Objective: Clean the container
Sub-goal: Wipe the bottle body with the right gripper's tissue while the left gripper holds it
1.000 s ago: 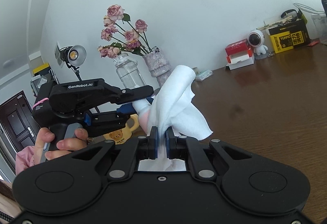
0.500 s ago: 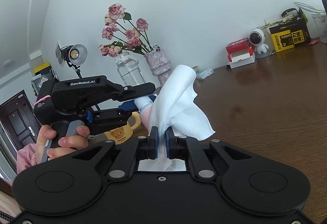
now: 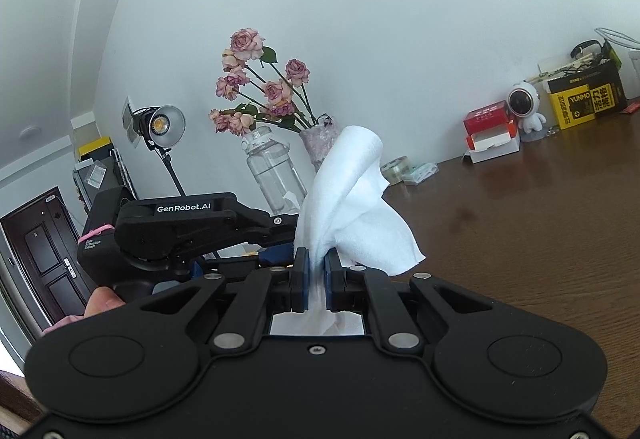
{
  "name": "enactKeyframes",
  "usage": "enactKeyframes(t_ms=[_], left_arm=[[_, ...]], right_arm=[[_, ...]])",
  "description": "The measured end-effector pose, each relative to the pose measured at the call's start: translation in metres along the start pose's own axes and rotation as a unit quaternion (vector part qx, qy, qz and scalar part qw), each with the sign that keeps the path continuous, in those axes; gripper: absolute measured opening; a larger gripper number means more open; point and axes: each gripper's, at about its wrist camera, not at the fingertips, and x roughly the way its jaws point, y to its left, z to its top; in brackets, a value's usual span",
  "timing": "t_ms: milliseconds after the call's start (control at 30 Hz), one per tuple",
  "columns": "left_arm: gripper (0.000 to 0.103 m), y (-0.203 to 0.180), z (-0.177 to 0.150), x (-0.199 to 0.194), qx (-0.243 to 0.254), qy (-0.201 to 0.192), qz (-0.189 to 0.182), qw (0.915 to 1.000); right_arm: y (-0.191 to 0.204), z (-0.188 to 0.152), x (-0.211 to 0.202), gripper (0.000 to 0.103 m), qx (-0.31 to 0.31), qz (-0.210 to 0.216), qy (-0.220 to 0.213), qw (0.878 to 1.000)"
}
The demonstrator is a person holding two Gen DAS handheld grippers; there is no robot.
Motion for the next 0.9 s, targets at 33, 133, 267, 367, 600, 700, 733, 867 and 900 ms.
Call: enactKeyframes(t_ms=[33,133,267,367,600,700,733,867,900], left_arm=[[0.021,0.000,0.000,0.000,0.000,-0.001,0.000,1.0000],[0.021,0.001,0.001,-0.001,-0.001,-0.002,0.001,1.0000],[0.021,0.002,0.000,-0.001,-0.002,-0.002,0.004,1.0000],[0.021,0.003,0.000,-0.001,-0.002,-0.002,0.005,1.0000],[0.021,0.001,-0.001,0.001,0.000,0.000,0.005,1.0000],[0.021,0.000,-0.002,0.001,0.002,0.000,0.005,1.0000],[0.021,0.000,-0.002,0.001,0.003,0.000,0.005,1.0000],[0.021,0.000,-0.003,0.001,0.004,0.002,0.006,1.0000],[0.021,-0.001,-0.003,0.001,0.005,0.002,0.006,1.0000]], right_arm=[[-0.001,-0.001,0.000,0.008,0.001,-0.001,0.001,1.000],[-0.006,-0.005,-0.003,0.008,0.006,-0.007,0.008,1.000],[-0.016,-0.015,-0.010,0.008,0.025,-0.021,0.016,0.999],[-0.024,-0.025,-0.016,0.008,0.038,-0.030,0.025,0.999],[-0.027,-0.030,-0.021,0.008,0.040,-0.037,0.031,0.998],[-0.022,-0.025,-0.017,0.008,0.031,-0.037,0.028,0.998],[-0.021,-0.023,-0.016,0.008,0.027,-0.037,0.027,0.999],[-0.013,-0.015,-0.011,0.008,0.013,-0.027,0.020,0.999],[-0.011,-0.013,-0.009,0.008,0.009,-0.025,0.018,0.999]])
